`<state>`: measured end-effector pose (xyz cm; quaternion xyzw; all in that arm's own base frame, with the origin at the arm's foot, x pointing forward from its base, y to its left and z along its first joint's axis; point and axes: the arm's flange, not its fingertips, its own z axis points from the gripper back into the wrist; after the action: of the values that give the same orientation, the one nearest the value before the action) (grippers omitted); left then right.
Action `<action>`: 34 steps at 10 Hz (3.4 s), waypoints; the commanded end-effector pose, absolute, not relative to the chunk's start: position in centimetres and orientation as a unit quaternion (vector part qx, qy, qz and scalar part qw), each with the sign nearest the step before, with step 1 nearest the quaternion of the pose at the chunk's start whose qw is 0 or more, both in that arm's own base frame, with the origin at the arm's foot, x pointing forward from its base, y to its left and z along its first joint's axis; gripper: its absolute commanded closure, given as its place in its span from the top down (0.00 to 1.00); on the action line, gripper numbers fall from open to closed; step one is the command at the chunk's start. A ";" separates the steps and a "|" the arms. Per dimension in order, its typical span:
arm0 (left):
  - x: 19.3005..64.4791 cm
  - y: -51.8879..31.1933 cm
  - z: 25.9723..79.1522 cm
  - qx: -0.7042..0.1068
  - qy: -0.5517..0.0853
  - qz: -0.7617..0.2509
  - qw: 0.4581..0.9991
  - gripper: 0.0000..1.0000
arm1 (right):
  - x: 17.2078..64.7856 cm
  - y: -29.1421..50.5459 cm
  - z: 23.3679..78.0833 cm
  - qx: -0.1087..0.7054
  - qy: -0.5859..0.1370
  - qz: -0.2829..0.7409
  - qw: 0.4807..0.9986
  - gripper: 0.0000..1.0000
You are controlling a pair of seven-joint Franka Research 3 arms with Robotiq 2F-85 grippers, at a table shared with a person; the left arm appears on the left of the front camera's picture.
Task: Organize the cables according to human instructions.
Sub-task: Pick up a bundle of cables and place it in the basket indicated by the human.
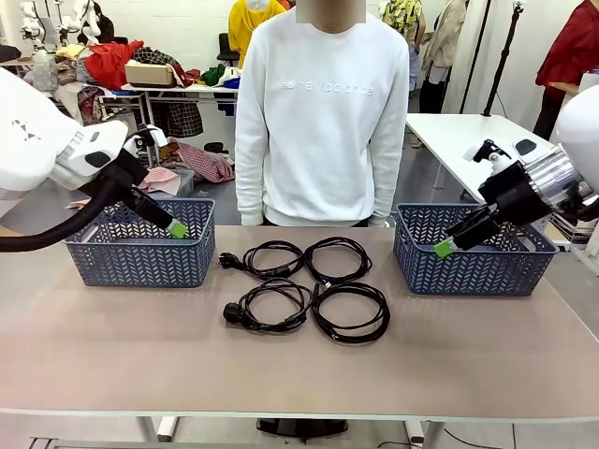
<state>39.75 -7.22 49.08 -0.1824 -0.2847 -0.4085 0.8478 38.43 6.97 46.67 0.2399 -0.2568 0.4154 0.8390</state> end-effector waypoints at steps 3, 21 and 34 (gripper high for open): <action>39.8 -7.0 48.8 -0.180 -0.286 -0.416 0.844 1.00 | 38.7 6.8 46.5 0.243 -0.263 0.420 0.834 1.00; 39.8 -7.0 48.8 -0.180 -0.286 -0.416 0.844 1.00 | 38.7 6.8 46.5 0.243 -0.263 0.420 0.834 1.00; 41.2 -14.4 48.0 -0.127 -0.175 -0.581 0.784 1.00 | 38.7 6.8 46.5 0.243 -0.263 0.420 0.834 1.00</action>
<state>39.69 -13.85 47.77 -0.1388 -0.1954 -0.5382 0.8080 38.35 6.90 46.63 0.2342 -0.2533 0.4124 0.8432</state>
